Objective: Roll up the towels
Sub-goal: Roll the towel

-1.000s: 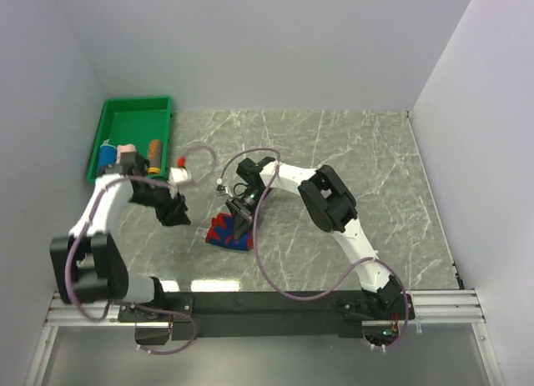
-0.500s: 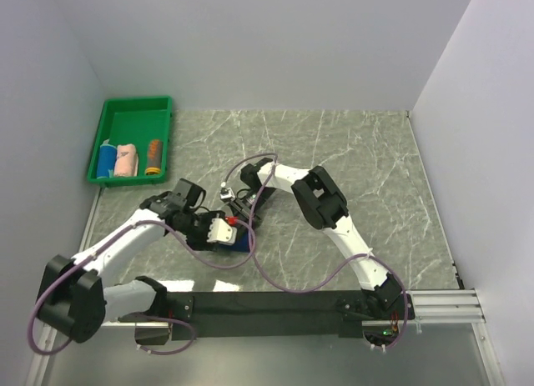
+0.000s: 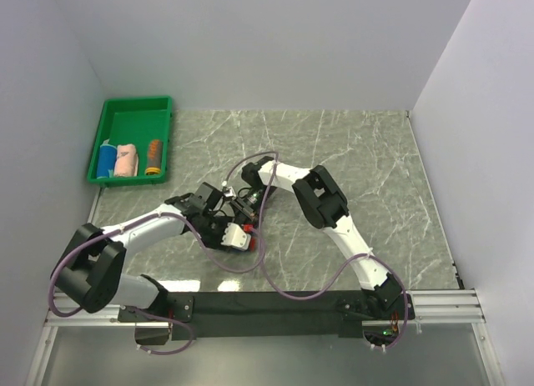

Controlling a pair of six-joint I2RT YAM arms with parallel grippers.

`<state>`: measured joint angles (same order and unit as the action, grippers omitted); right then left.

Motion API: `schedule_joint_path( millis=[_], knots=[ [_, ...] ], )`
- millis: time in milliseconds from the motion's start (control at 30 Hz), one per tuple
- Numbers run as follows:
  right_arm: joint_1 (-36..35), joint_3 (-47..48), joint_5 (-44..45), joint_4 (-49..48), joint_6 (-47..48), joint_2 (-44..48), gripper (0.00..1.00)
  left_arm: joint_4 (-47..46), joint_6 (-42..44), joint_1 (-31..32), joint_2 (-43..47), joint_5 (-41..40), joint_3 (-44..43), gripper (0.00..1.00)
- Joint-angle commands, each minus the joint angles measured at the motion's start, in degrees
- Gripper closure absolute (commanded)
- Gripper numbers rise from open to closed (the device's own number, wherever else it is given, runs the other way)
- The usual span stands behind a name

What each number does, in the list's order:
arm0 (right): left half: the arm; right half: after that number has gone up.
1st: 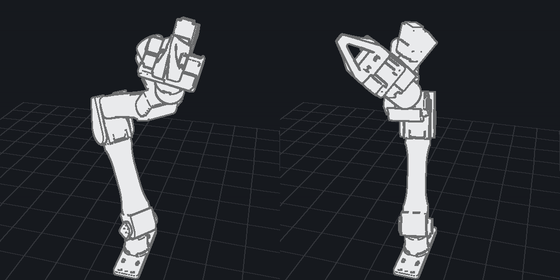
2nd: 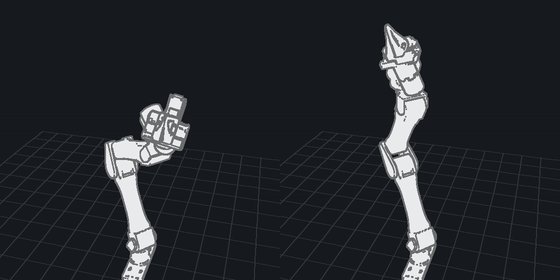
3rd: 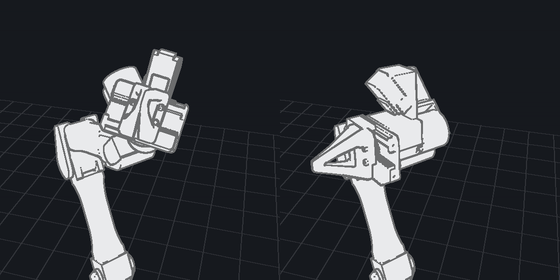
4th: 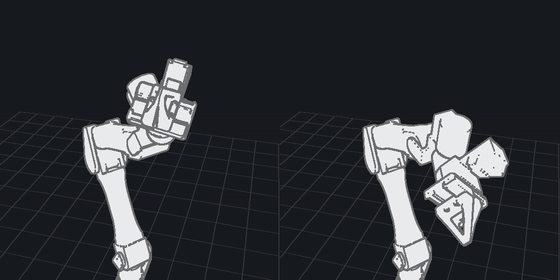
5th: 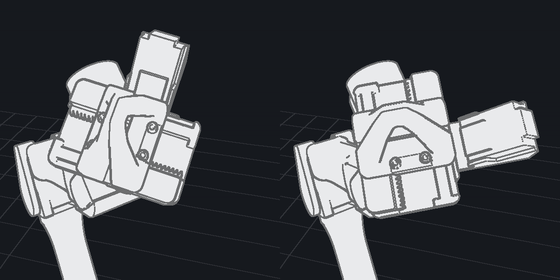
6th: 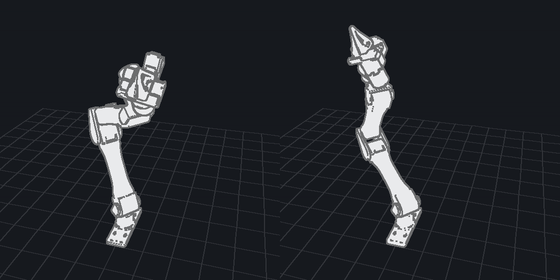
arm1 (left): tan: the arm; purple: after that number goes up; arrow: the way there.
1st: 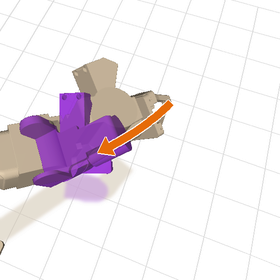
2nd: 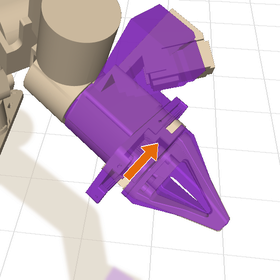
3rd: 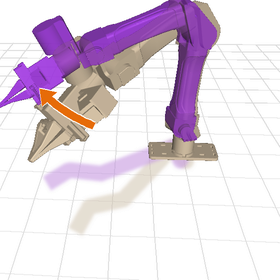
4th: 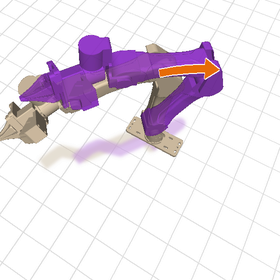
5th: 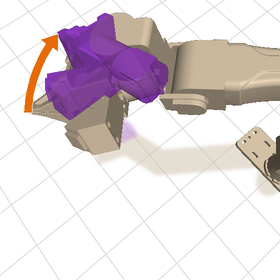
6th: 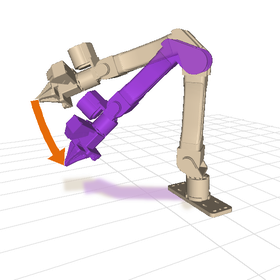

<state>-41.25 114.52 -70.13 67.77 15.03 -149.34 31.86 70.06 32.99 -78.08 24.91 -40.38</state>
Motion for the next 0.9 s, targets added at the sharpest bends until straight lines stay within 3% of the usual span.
schedule_joint_path(
  millis=[0, 67, 100, 133, 200, 300, 333, 500, 667, 867],
  knots=[
    [0.3, 0.8, 10.7, -1.3, 1.7, -5.0, 0.97, -3.5, 2.0, 1.7, -0.1, -2.8, 3.4, 0.56],
    [0.6, 0.9, 11.3, -1.1, 1.8, -4.2, 0.95, -1.0, 1.8, 1.7, -1.5, -3.5, 3.0, 0.68],
    [0.9, 0.5, 11.9, -2.2, 1.2, -3.5, 0.88, 0.0, 1.6, 1.7, -2.2, -3.5, 2.7, 0.80],
    [1.4, -0.1, 13.1, -2.4, 0.8, -2.0, 0.81, 1.3, 0.9, 1.7, -2.7, -3.3, 1.7, 0.85],
    [3.1, -1.3, 14.6, -3.5, -0.2, 0.1, 0.63, 5.0, 0.3, 1.5, -3.9, -2.9, 0.4, 0.92],
    [5.8, -3.1, 17.7, -6.6, -1.6, 6.3, 0.47, 10.2, 0.3, 0.4, -4.7, -0.9, -1.2, 0.97],
    [7.7, -4.0, 18.4, -7.4, -2.3, 10.2, 0.35, 11.5, 0.3, 0.1, -5.1, -0.5, -1.7, 0.98],
    [11.6, -6.6, 26.0, -14.7, -5.2, 22.8, 0.32, 21.1, 0.5, -4.2, -13.7, 3.6, -9.2, 0.95],
    [13.5, -22.8, 31.4, -28.6, -7.8, 40.7, 0.33, 31.2, 0.3, -9.5, -28.7, 8.5, -22.0, 0.93],
    [13.3, -43.5, 38.7, -37.2, -6.9, 59.8, 0.37, 42.9, 1.2, -13.9, -44.9, 13.9, -39.2, 0.91]
  ],
)
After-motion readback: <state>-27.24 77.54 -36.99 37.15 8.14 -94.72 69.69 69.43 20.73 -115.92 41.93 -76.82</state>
